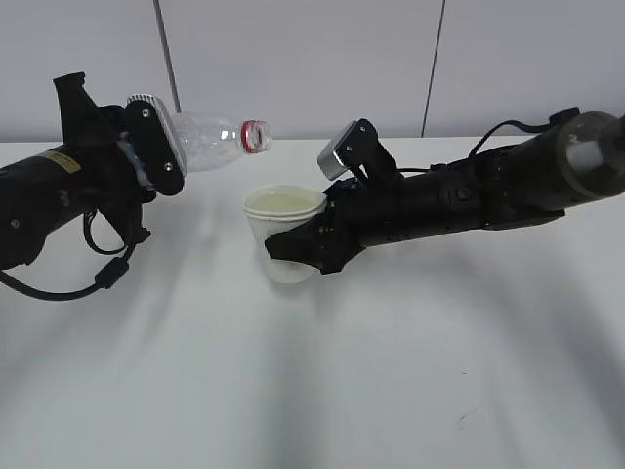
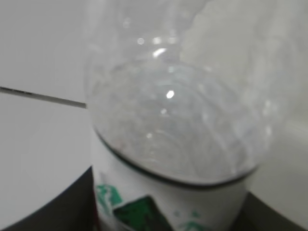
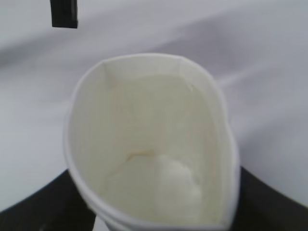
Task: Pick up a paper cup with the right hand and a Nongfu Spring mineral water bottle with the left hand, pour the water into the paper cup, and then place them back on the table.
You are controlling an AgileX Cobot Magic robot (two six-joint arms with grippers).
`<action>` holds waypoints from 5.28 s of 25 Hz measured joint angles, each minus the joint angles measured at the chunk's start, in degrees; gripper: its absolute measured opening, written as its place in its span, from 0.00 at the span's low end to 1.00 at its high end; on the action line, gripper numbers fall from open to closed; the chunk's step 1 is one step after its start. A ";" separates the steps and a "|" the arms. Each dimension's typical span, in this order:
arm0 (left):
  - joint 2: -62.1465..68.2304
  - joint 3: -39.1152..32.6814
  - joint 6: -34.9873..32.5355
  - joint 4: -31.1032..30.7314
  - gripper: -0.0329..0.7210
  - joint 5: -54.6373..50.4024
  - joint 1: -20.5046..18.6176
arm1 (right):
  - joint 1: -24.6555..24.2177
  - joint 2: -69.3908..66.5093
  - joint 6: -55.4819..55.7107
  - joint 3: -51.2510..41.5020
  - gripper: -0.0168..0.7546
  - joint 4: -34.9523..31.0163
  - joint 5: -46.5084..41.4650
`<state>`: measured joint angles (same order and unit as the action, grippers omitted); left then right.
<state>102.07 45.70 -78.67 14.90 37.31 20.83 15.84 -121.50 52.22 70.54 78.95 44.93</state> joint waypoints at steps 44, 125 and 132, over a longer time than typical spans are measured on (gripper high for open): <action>3.50 0.00 52.44 1.30 0.54 2.83 0.00 | -2.69 -0.13 -13.70 0.00 0.63 -23.72 -11.95; 7.14 0.00 57.19 -2.07 0.53 7.16 0.00 | -15.64 -9.00 -33.88 -2.65 0.71 -40.82 -0.10; 7.14 0.00 57.19 -2.07 0.53 7.16 0.00 | -15.64 -9.00 -33.88 -2.65 0.82 -40.82 0.27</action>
<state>109.21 45.70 -21.49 12.83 44.47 20.83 0.20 -130.50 18.34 67.89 38.13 45.21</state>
